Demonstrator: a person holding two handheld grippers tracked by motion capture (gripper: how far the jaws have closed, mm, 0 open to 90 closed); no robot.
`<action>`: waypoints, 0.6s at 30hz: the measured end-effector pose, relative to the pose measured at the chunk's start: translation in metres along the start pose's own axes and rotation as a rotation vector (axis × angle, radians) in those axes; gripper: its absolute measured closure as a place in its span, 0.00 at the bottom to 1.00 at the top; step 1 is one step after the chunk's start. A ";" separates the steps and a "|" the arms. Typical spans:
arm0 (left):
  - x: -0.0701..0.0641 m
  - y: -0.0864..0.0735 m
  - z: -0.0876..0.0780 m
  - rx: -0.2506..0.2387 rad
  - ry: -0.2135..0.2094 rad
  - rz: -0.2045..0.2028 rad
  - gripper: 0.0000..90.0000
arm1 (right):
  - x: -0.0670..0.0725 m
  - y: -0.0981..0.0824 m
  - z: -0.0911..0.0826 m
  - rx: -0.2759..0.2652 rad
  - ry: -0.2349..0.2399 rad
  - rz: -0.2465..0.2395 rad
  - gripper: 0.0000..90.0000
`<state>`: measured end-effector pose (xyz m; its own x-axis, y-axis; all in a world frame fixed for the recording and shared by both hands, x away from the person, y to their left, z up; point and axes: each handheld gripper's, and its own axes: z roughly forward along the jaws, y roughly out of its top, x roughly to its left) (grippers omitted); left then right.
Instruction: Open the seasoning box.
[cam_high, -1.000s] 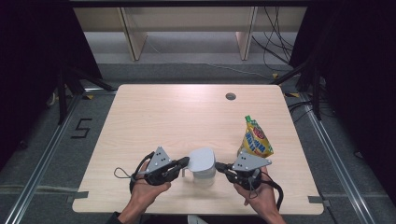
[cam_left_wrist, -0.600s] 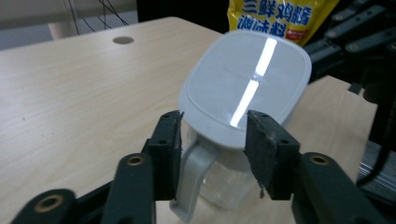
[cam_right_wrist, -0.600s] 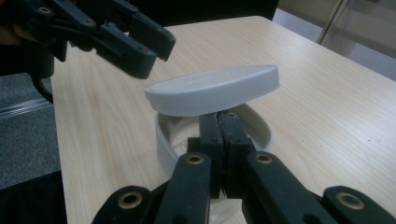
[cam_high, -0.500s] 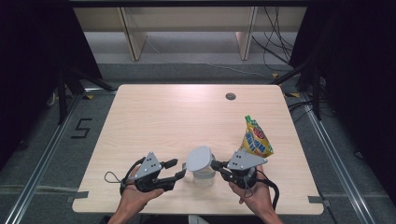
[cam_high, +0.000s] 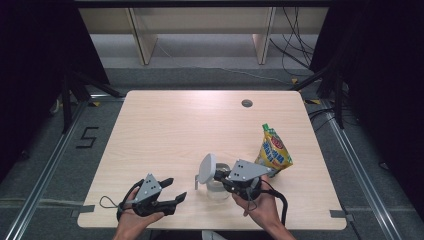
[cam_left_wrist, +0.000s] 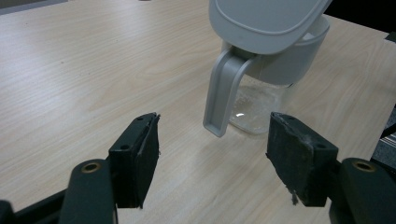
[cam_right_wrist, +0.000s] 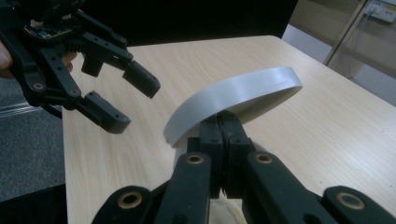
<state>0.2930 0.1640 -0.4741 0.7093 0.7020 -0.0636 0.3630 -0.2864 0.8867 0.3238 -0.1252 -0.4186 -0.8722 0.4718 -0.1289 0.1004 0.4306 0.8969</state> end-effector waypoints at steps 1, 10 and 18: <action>-0.001 -0.001 0.001 -0.007 0.001 -0.011 0.38 | 0.001 0.001 0.001 -0.004 0.001 -0.006 1.00; -0.002 -0.008 -0.001 0.006 0.000 -0.015 0.38 | 0.009 0.006 0.012 0.008 0.034 -0.020 1.00; 0.001 -0.008 -0.003 0.011 0.000 0.000 0.37 | 0.005 0.004 0.006 -0.008 0.024 -0.010 0.98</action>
<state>0.2888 0.1690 -0.4802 0.7090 0.7023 -0.0639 0.3699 -0.2932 0.8816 0.3227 -0.1164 -0.4188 -0.8846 0.4486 -0.1276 0.0877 0.4287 0.8992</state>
